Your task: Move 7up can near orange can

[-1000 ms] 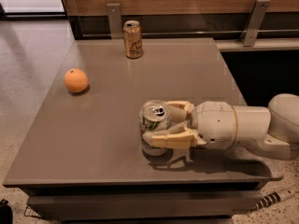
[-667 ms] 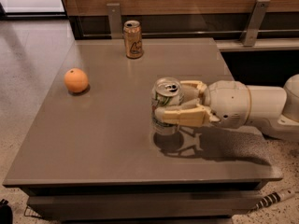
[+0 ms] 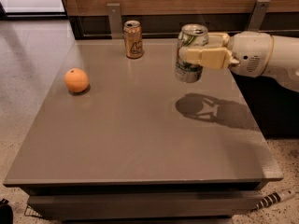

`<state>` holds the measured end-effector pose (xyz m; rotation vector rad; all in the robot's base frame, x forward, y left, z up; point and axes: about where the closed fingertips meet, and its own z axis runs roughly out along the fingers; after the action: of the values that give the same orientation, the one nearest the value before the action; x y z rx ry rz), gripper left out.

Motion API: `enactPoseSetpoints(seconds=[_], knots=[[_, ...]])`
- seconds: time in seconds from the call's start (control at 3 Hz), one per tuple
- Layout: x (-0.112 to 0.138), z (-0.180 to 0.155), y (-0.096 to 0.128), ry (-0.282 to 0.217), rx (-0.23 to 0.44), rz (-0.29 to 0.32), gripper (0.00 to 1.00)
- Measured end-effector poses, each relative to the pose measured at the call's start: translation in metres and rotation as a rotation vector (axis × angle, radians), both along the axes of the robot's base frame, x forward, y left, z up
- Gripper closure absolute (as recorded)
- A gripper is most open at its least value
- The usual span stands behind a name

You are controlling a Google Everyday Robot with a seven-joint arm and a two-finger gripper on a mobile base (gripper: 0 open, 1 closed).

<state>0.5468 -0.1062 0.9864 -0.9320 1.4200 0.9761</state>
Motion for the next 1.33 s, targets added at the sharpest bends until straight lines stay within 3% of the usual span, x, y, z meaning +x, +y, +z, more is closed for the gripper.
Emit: enactPoseSetpoints(seconds=[0.33,1.0,1.33], knots=[[0.051,0.011,-0.017,-0.011,0.006,-0.095,1.00],[0.136,0.009,-0.017,-0.081,-0.005,-0.244,1.00],[0.136,0.009,-0.016,-0.081,-0.005,-0.244,1.00]])
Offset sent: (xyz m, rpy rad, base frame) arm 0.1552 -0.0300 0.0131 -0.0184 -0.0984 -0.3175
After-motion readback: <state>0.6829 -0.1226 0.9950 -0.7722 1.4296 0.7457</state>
